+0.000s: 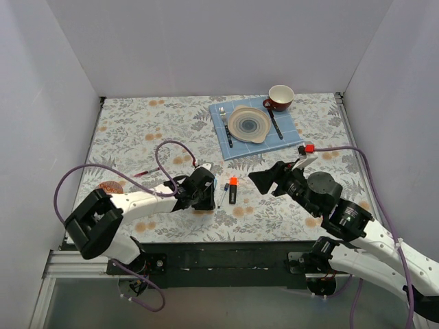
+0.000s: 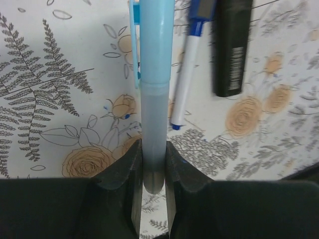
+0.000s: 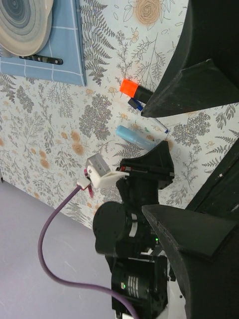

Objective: Insert the pens into the pen caps

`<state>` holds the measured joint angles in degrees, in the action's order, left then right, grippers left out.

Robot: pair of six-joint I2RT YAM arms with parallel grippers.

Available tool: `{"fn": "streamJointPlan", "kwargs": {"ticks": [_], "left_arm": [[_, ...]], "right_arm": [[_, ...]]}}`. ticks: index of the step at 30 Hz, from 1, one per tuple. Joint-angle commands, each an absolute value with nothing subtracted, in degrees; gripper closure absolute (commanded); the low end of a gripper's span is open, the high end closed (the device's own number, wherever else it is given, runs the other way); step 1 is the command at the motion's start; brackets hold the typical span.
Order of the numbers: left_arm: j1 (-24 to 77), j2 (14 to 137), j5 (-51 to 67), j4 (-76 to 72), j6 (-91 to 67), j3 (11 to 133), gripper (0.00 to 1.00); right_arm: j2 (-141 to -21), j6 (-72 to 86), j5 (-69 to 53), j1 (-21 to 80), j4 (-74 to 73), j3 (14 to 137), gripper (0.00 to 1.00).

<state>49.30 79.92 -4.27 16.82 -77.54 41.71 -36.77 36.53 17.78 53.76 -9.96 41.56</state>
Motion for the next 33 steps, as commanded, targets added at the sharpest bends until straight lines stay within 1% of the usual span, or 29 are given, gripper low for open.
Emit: {"fn": "streamJointPlan", "kwargs": {"ticks": [1,5,8,9,11,12,15,16,18,19,22,23,25,27,30,33], "left_arm": [[48.08,84.02,-3.16,17.14,-78.31,43.59,1.00],[47.81,87.27,-2.81,17.14,-79.01,44.56,1.00],[47.81,89.03,-3.51,19.15,-80.15,45.35,0.96],[47.81,89.21,-5.52,20.03,-81.46,45.61,0.90],[47.81,88.60,-7.02,22.23,-82.26,46.23,0.85],[47.81,88.07,-7.81,23.02,-83.05,46.49,0.79],[47.81,85.35,-10.54,25.83,-83.58,47.81,0.69],[47.81,84.56,-11.50,26.88,-83.58,48.33,0.64],[47.81,82.62,-11.78,27.42,-83.15,49.47,0.59],[47.81,82.01,-12.47,28.20,-82.80,50.00,0.54],[47.46,79.11,-14.76,28.83,-83.40,52.03,0.48],[46.16,77.45,-17.03,28.92,-84.54,52.47,0.47],[43.00,75.51,-17.40,28.48,-87.44,52.82,0.47],[36.06,72.62,-13.81,26.99,-93.32,52.21,0.44],[27.27,70.67,-12.22,26.28,-102.46,51.94,0.44],[21.72,72.06,-17.11,31.62,-109.57,56.67,0.46]], "right_arm": [[-33.23,35.33,18.72,53.96,-9.49,40.78,0.24],[-31.29,35.16,19.77,53.88,-9.67,40.08,0.24],[-30.67,34.81,20.21,53.88,-9.93,40.17,0.24],[-30.50,34.72,20.30,53.88,-10.02,40.25,0.24],[-30.32,34.63,20.48,53.96,-10.55,40.43,0.24],[-30.24,34.63,20.57,53.96,-10.72,40.34,0.24],[-29.80,34.54,20.65,53.88,-10.90,40.25,0.24],[-29.53,34.63,20.65,53.88,-10.99,40.17,0.24],[-29.36,34.72,20.74,53.88,-10.90,40.08,0.24],[-29.27,34.80,20.66,53.88,-10.90,40.08,0.24],[-29.27,35.07,20.13,53.96,-10.81,39.99,0.24],[-29.27,35.16,19.87,53.88,-10.72,39.90,0.24],[-29.36,35.42,19.17,53.88,-10.46,39.64,0.24],[-29.36,35.95,18.64,53.96,-10.46,39.20,0.24],[-28.83,36.56,17.67,53.96,-10.20,38.41,0.24],[-28.21,36.74,17.23,53.88,-10.11,37.80,0.24]]}}
